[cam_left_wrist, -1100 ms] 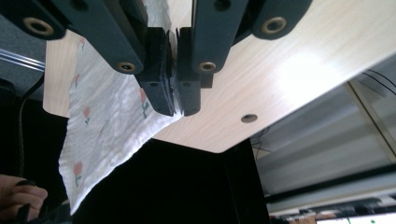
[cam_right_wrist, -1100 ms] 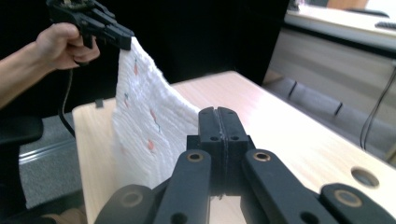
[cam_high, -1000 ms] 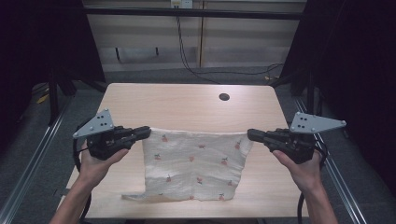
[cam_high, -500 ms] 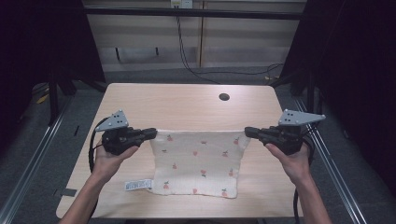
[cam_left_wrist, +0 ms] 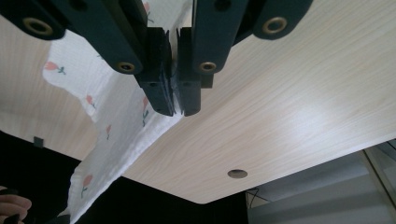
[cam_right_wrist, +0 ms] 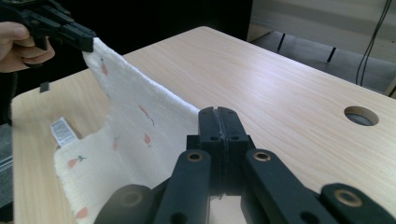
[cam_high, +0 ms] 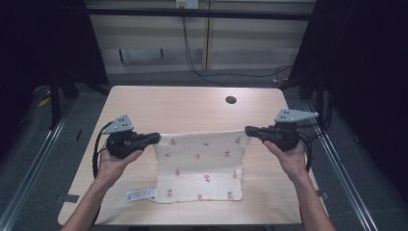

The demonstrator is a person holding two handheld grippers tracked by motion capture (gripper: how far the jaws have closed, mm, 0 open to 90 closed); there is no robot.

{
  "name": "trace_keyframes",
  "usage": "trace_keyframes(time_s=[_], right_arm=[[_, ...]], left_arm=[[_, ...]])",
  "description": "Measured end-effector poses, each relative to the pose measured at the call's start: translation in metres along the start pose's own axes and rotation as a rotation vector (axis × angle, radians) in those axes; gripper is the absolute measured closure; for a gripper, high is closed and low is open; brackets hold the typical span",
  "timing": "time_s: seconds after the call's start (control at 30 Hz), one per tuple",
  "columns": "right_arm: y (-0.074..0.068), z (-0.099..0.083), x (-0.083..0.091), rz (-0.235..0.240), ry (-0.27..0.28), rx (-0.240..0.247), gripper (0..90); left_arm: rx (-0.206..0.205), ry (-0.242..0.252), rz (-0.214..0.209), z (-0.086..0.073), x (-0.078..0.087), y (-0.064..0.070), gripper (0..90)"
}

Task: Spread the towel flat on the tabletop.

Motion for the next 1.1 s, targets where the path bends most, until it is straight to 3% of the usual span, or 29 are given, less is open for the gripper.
trace_keyframes(time_s=[0.17,0.3,0.5,0.63,0.77,1.0,1.1], right_arm=[[0.008,-0.003,-0.006,-0.014,-0.008,-0.01,90.0],[0.021,-0.009,-0.017,-0.028,-0.029,-0.027,90.0],[0.037,-0.011,-0.033,-0.053,-0.04,-0.045,90.0],[0.049,-0.015,-0.044,-0.076,-0.056,-0.061,90.0],[0.058,-0.021,-0.056,-0.087,-0.076,-0.086,90.0],[0.075,-0.023,-0.074,-0.108,-0.097,-0.12,90.0],[0.082,-0.025,-0.081,-0.126,-0.105,-0.124,89.6]], left_arm=[[0.019,-0.018,-0.004,-0.008,-0.014,-0.007,86.0],[0.06,-0.037,0.007,-0.017,-0.031,-0.021,86.0],[0.078,-0.062,0.024,-0.027,-0.049,-0.031,86.0],[0.117,-0.082,0.012,-0.036,-0.062,-0.037,85.8],[0.127,-0.113,0.009,-0.045,-0.074,-0.042,85.7],[0.167,-0.127,0.03,-0.056,-0.088,-0.054,84.2],[0.165,-0.144,0.034,-0.058,-0.092,-0.056,81.1]])
Point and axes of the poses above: each handheld gripper's, and its own axes: x roughly backward along the jaws, z roughly out of its top, y roughly to its right, the point moved 5 cm from there along -x, roughly forward along the jaws, and after that the axes turned 15 degrees about -x, right-handed, at the moved point
